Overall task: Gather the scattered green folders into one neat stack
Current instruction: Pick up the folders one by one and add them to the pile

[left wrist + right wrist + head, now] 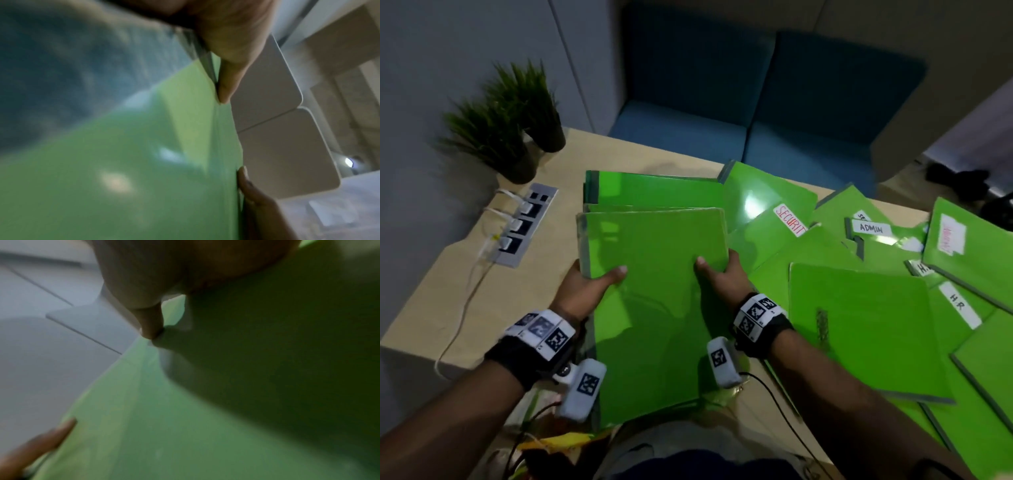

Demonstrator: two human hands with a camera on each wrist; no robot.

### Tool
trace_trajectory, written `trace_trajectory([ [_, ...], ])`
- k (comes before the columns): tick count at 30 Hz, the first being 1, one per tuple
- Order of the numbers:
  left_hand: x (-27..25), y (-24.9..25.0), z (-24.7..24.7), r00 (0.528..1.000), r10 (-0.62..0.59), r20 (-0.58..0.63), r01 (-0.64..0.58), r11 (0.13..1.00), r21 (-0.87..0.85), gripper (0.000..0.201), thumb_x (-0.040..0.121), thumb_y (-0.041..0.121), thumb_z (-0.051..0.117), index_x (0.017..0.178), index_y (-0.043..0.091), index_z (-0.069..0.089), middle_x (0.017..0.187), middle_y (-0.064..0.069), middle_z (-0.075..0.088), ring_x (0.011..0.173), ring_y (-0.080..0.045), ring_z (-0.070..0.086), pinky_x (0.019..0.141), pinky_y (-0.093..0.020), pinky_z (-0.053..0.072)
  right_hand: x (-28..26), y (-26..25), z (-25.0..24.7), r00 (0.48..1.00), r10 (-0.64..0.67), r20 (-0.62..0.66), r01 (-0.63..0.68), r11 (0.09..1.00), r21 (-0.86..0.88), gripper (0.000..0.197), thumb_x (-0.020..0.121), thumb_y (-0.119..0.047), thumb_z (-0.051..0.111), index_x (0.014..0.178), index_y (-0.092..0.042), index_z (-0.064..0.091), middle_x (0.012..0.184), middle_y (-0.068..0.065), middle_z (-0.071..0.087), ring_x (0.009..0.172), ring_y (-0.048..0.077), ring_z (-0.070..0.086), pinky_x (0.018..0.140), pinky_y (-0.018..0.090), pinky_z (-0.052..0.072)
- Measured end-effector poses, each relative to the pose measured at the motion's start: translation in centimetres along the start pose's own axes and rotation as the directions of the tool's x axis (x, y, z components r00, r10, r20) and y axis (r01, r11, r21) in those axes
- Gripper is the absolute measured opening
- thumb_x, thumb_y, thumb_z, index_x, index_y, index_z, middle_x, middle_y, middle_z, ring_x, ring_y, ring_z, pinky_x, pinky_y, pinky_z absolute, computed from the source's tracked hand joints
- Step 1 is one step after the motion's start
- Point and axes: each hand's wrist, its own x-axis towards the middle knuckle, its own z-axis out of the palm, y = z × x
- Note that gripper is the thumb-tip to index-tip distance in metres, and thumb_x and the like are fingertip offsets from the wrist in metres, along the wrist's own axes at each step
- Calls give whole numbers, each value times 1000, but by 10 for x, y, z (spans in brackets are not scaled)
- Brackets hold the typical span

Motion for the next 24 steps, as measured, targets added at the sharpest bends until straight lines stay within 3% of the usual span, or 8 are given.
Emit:
trace_trajectory([
  [5, 6, 23, 8, 998, -54, 43, 57, 997, -48, 40, 78, 28, 77, 114, 15, 66, 99, -4, 71, 90, -22, 68, 84, -38, 53, 1, -19, -30, 997, -67, 23, 64, 991, 118, 48, 96, -22, 57, 137, -23, 33, 105, 0, 58, 84, 10, 57, 54, 13, 51],
  [10, 16, 8, 57, 981, -108, 158, 114, 993, -25, 75, 50, 50, 90, 114, 18, 68, 111, -8, 72, 101, -28, 69, 96, -53, 49, 12, -24, -68, 987, -154, -41, 145, 976, -162, 81, 86, -52, 61, 151, -24, 22, 150, 11, 41, 132, 35, 45, 108, 52, 37],
  [14, 31, -4, 101, 981, -44, 190, 28, 996, 82, 108, 32, 74, 83, 123, 20, 62, 121, -7, 68, 109, -29, 64, 99, -52, 47, 16, -20, -123, 986, -144, -81, 128, 977, -170, 61, 99, -43, 45, 151, -18, 26, 151, 12, 39, 133, 33, 43, 107, 49, 38],
  [17, 31, 2, 125, 984, -22, 178, 7, 996, 87, 96, 43, 61, 87, 123, 15, 62, 118, -10, 69, 105, -29, 65, 96, -50, 50, 22, -9, -172, 974, -169, -154, 126, 959, -255, 46, 101, -35, 43, 141, -13, 44, 129, 13, 57, 114, 30, 56, 97, 42, 46],
  [19, 31, 2, 131, 991, -19, 133, 5, 994, 105, 70, 57, 45, 85, 117, 16, 64, 112, -10, 70, 101, -28, 67, 94, -48, 51, 26, 8, -212, 946, -228, -230, 95, 874, -476, 47, 96, -31, 56, 139, -15, 47, 129, 13, 59, 114, 27, 57, 103, 44, 45],
  [21, 35, -1, 130, 996, -44, 79, 35, 993, 113, 52, 67, 34, 84, 112, 19, 64, 107, -9, 70, 100, -28, 67, 93, -44, 50, 23, 30, -252, 939, -215, -269, -91, 599, -796, 72, 86, -41, 67, 147, -20, 35, 147, 12, 42, 133, 30, 42, 112, 48, 34],
  [22, 36, -1, 126, 996, -56, 75, 47, 992, 114, 49, 70, 31, 83, 113, 19, 64, 106, -8, 69, 100, -28, 66, 92, -43, 49, 19, 43, -269, 949, -181, -260, -159, 439, -884, 85, 82, -47, 69, 151, -23, 25, 155, 9, 29, 141, 30, 30, 116, 50, 26],
  [24, 43, -5, 116, 996, -63, 70, 55, 993, 108, 57, 67, 35, 85, 116, 15, 64, 109, -8, 70, 100, -28, 67, 93, -46, 50, 13, 67, -293, 966, -104, -238, -191, 339, -921, 99, 79, -58, 66, 154, -29, 9, 162, 0, 10, 148, 27, 14, 119, 54, 10],
])
